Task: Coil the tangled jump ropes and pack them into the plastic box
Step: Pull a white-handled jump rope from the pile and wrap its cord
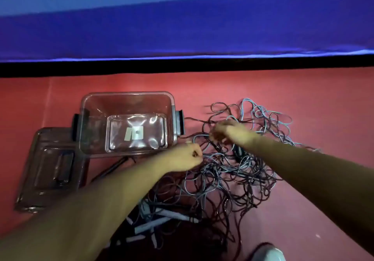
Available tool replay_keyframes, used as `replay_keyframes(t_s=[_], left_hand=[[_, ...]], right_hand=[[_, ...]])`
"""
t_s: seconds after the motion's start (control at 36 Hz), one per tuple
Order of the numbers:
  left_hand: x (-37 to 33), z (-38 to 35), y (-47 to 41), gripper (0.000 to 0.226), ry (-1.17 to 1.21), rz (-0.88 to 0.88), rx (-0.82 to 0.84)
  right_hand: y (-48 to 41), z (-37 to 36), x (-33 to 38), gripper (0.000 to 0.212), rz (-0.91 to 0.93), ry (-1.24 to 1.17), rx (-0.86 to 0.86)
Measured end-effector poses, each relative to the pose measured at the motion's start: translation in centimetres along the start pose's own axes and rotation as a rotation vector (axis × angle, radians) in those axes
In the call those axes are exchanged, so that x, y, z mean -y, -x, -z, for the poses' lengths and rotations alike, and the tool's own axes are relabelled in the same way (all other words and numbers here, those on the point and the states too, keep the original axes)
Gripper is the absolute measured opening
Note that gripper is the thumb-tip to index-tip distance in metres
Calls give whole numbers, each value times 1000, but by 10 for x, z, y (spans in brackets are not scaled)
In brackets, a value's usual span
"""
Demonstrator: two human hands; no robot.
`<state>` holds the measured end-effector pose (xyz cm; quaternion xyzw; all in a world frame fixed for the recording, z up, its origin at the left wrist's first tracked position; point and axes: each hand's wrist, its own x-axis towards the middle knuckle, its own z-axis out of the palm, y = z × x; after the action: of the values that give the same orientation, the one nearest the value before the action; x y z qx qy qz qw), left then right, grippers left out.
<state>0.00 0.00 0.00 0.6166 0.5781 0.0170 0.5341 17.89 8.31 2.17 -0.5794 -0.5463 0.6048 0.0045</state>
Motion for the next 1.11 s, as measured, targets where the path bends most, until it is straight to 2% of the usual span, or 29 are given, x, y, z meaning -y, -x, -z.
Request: replay_keyframes(t_s=[0.11, 0.28, 0.42, 0.53, 0.64, 0.72, 0.81, 0.89, 0.97, 1.06, 1.11], left_hand=[[27, -23, -13, 36, -226, 5, -37], [66, -44, -29, 54, -396, 125, -81], [79, -54, -22, 44, -701, 124, -136], [73, -54, -18, 34, -808, 51, -97], [61, -41, -11, 26, -758, -1, -36], [51, -33, 1, 34, -749, -3, -4], [34, -24, 21, 42, -716, -44, 9], [24, -11, 36, 29, -646, -62, 24], [14, 4, 51, 18, -513, -81, -18], [-10, 19, 71, 18, -285, -36, -68], [-21, 29, 77, 23, -84, 22, -97]], right_hand=[[-21, -24, -34, 15, -27, 314, 30], [-34, -53, -57, 45, 26, 716, 98], [-28, -63, -54, 42, 33, 817, 120], [-15, -64, -52, 46, 30, 838, 188], [0, -55, -50, 36, 64, 921, 207], [11, -47, -43, 30, 49, 955, 182], [22, -43, -32, 33, 27, 986, 165], [35, -46, -18, 36, 4, 1016, 158], [53, -51, 3, 37, 63, 976, 160], [75, -53, 30, 42, 184, 811, 207], [78, -55, 38, 35, 222, 690, 259]])
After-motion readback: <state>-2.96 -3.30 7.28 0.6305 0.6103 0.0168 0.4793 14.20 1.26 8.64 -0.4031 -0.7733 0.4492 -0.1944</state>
